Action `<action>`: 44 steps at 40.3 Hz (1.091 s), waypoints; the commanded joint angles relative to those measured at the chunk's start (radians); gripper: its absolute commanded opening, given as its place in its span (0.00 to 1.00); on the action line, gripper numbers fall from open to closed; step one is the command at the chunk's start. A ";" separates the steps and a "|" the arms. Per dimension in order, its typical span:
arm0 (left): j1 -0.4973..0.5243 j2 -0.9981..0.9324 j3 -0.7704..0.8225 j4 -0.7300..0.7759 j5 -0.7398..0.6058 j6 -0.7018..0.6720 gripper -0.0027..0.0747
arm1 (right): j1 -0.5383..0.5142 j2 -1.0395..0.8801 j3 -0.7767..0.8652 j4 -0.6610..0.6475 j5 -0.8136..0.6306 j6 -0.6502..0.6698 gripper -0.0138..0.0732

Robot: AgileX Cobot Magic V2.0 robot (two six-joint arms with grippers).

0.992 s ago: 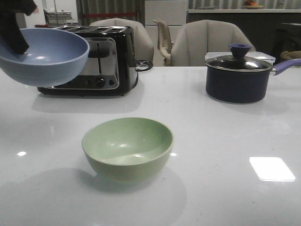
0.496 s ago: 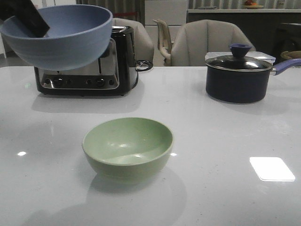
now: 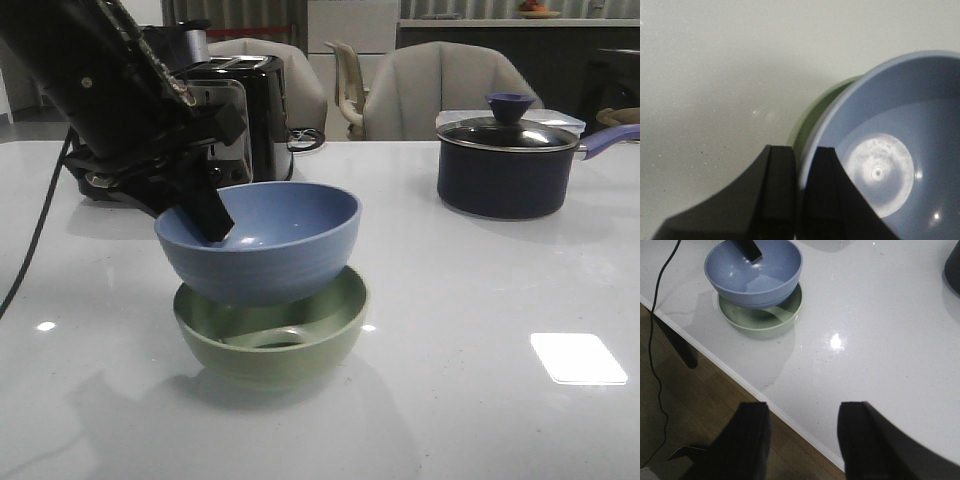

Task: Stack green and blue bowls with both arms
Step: 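Lower the blue bowl into the green bowl and open the left gripper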

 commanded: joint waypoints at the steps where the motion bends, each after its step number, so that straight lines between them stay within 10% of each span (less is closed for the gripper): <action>1: -0.007 -0.030 -0.035 -0.047 -0.034 0.001 0.17 | -0.001 0.002 -0.024 -0.003 -0.069 -0.009 0.66; 9: -0.007 0.003 -0.035 -0.054 -0.036 0.012 0.22 | -0.001 0.002 -0.024 -0.003 -0.069 -0.009 0.66; 21: -0.007 0.005 -0.035 -0.079 -0.044 0.035 0.68 | -0.001 0.002 -0.024 -0.003 -0.069 -0.009 0.66; 44: -0.007 -0.193 -0.053 0.031 -0.002 0.053 0.68 | -0.001 0.002 -0.024 -0.003 -0.069 -0.009 0.66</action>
